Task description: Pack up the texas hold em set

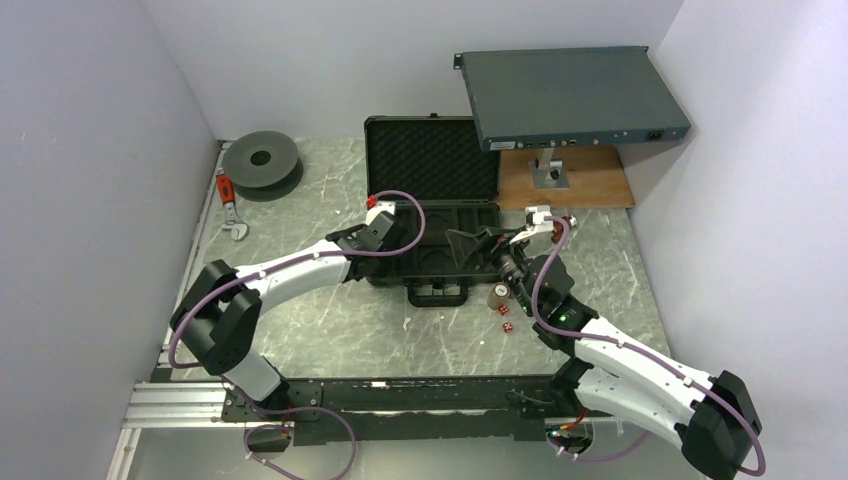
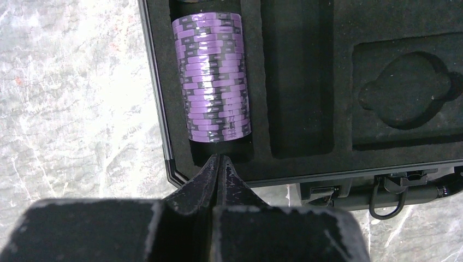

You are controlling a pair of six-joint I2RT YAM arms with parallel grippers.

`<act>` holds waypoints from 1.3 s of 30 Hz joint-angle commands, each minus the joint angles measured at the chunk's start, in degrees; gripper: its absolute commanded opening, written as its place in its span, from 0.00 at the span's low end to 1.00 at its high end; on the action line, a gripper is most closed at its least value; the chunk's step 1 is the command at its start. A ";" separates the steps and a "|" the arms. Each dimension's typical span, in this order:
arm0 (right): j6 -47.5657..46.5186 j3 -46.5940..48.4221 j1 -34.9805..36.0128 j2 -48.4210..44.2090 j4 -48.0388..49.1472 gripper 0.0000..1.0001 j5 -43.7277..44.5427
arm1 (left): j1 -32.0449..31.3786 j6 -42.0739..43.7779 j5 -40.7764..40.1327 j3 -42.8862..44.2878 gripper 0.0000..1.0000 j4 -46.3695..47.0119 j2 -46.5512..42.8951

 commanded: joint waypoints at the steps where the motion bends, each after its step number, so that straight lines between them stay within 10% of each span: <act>1: -0.80 0.81 0.30 0.16 3.40 1.00 1.07 | -0.35 -1.00 -1.74 -0.38 0.03 2.44 0.16; 39: -2.45 -0.50 1.87 -0.06 5.77 1.00 3.18 | 5.04 3.59 -3.13 5.30 0.12 8.25 4.53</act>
